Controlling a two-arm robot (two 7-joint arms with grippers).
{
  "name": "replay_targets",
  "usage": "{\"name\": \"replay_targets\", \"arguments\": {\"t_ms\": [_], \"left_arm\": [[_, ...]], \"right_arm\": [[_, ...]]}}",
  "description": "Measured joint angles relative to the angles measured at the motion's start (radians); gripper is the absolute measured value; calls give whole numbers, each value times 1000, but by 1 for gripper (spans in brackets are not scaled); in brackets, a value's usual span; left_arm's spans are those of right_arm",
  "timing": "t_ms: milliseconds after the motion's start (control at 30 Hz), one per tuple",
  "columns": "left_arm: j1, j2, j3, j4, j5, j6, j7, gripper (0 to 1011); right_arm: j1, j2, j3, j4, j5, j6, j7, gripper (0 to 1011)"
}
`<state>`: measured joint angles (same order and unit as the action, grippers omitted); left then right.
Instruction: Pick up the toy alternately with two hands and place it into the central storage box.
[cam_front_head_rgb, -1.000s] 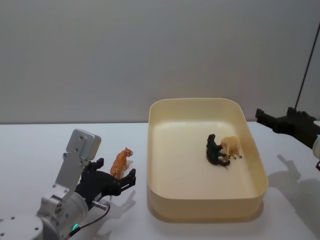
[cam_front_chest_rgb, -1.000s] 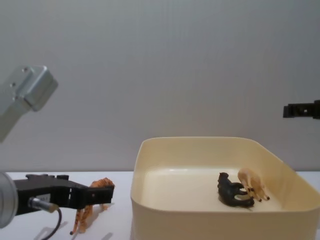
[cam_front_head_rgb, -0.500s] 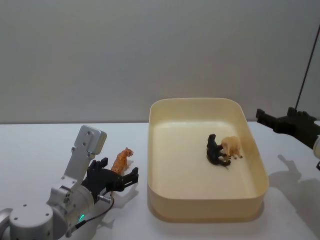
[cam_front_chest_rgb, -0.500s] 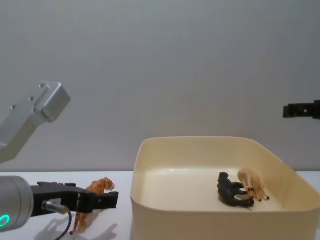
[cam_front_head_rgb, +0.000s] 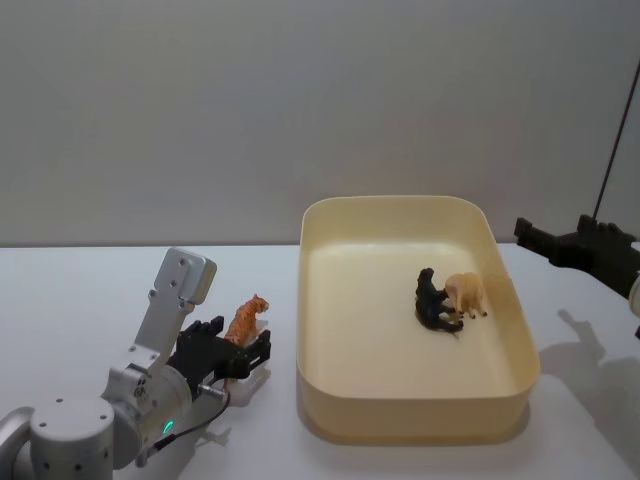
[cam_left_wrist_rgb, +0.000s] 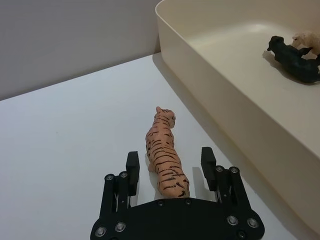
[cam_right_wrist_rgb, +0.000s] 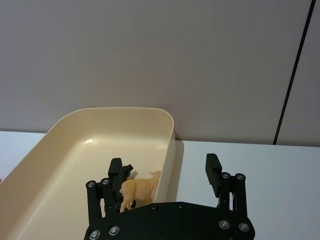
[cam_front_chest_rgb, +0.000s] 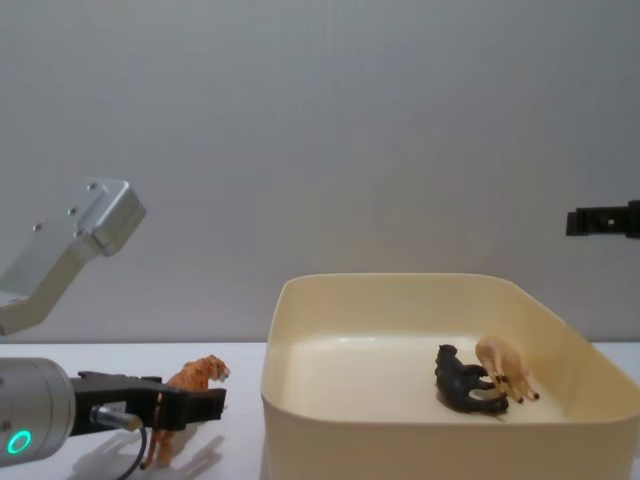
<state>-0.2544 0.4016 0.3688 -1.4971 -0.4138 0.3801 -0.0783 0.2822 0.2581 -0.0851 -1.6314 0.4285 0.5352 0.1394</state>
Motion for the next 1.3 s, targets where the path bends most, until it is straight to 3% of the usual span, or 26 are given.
{"name": "replay_targets", "arguments": {"t_ms": [67, 400, 533, 933, 1300], "left_arm": [[-2, -1, 0, 3, 1, 0, -1, 728], [-10, -7, -1, 17, 4, 1, -4, 380], [-11, -8, -2, 19, 5, 1, -5, 296], [-14, -7, -6, -1, 28, 16, 14, 296], [-51, -9, -25, -61, 71, 25, 41, 296]], "right_arm": [[0, 0, 0, 0, 0, 0, 0, 1001], [0, 0, 0, 0, 0, 0, 0, 1001], [0, 0, 0, 0, 0, 0, 0, 1001], [0, 0, 0, 0, 0, 0, 0, 1001], [0, 0, 0, 0, 0, 0, 0, 1001]]}}
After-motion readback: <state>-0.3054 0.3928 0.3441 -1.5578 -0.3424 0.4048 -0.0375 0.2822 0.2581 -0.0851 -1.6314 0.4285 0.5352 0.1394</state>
